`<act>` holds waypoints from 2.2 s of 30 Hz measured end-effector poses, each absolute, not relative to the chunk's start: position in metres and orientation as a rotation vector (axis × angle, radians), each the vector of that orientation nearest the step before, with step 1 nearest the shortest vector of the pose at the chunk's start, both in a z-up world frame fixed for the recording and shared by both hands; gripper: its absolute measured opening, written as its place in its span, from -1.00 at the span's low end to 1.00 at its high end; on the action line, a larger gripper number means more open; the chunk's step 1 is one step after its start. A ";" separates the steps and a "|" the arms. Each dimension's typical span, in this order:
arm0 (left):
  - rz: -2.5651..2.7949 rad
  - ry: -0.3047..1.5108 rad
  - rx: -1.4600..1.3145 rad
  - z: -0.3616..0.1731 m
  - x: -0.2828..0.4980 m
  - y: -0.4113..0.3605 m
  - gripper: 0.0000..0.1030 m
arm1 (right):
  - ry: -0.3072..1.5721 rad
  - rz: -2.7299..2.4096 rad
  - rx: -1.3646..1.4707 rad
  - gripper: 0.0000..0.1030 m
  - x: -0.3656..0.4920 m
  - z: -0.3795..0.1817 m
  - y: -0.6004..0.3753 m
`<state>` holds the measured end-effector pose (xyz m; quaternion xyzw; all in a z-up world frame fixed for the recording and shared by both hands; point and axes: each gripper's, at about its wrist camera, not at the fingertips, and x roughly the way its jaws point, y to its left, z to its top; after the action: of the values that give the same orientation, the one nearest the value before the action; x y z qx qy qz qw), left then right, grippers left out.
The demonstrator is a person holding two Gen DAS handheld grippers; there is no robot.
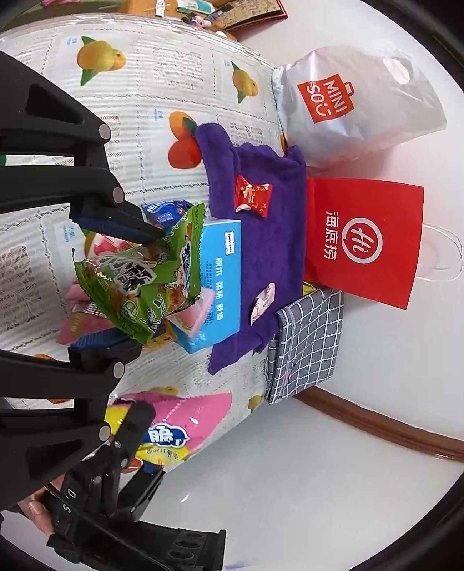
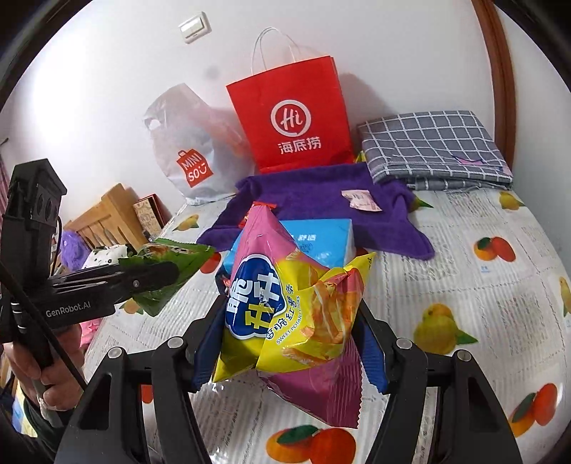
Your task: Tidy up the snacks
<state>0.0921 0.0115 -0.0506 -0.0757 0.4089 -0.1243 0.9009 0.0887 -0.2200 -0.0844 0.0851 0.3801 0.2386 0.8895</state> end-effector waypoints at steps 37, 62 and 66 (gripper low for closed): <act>-0.258 0.824 -0.216 -0.054 0.149 0.031 -0.19 | 0.792 0.506 0.152 0.28 0.164 -0.081 -0.192; -0.263 0.815 -0.202 -0.053 0.219 0.033 -0.19 | 0.757 0.489 0.134 0.28 0.243 -0.067 -0.188; -0.243 0.824 -0.203 -0.064 0.231 0.036 -0.19 | 0.765 0.485 0.146 0.28 0.260 -0.076 -0.189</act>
<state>0.2315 0.0363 -0.0640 -0.0984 0.3990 -0.1177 0.9040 0.2597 -0.1887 -0.0763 0.0707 0.3694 0.2340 0.8965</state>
